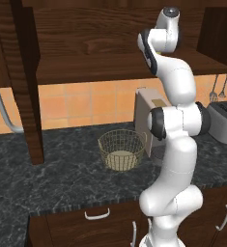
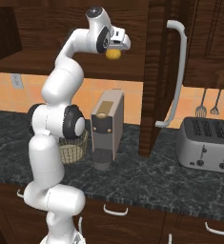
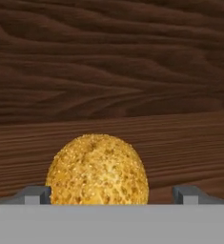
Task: Open the cabinet, pick up the bread from the cabinet and place it in the basket. Then move the basket to the dining counter.
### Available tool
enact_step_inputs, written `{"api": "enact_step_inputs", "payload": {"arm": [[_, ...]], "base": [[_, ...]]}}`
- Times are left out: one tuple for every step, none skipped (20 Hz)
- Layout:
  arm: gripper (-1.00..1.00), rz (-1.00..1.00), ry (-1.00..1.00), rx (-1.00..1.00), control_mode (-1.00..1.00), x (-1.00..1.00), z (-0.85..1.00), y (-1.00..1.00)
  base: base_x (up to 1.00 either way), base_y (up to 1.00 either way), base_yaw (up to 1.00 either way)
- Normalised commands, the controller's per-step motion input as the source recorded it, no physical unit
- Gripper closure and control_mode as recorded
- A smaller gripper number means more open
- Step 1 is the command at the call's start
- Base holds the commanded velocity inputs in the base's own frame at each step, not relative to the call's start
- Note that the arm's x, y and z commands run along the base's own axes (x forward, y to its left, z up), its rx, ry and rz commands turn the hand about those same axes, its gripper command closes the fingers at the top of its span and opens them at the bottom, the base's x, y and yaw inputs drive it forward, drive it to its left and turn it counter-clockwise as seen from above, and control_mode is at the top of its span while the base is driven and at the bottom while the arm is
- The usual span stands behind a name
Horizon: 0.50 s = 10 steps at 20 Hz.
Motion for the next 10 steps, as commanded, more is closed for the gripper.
{"api": "enact_step_inputs", "payload": {"arm": [[-1.00,0.02,0.05,0.00,-1.00,0.08,-0.02,0.00],[-1.00,0.02,0.06,0.00,-1.00,0.09,-0.01,0.02],[-1.00,0.02,0.05,0.00,-1.00,0.14,-0.02,0.07],[-1.00,0.03,0.05,0.00,-1.00,0.13,-0.04,0.11],[-1.00,0.03,0.04,0.02,-1.00,0.11,-0.05,0.14],[-1.00,0.03,0.04,0.02,-1.00,0.09,-0.09,0.09],[-1.00,0.02,0.04,0.01,-1.00,0.04,-0.07,0.06],[-1.00,0.02,0.07,0.02,-1.00,0.04,-0.11,0.05],[-1.00,0.01,0.08,0.03,-1.00,0.06,-0.13,0.07],[-1.00,0.01,0.07,0.03,-1.00,0.04,-0.13,0.10]], "base": [[0.00,0.00,0.00],[0.00,0.00,0.00],[0.00,0.00,0.00],[0.00,0.00,0.00],[0.00,0.00,0.00],[0.00,0.00,0.00],[0.00,0.00,0.00],[0.00,0.00,0.00],[0.00,0.00,0.00],[0.00,0.00,0.00]]}}
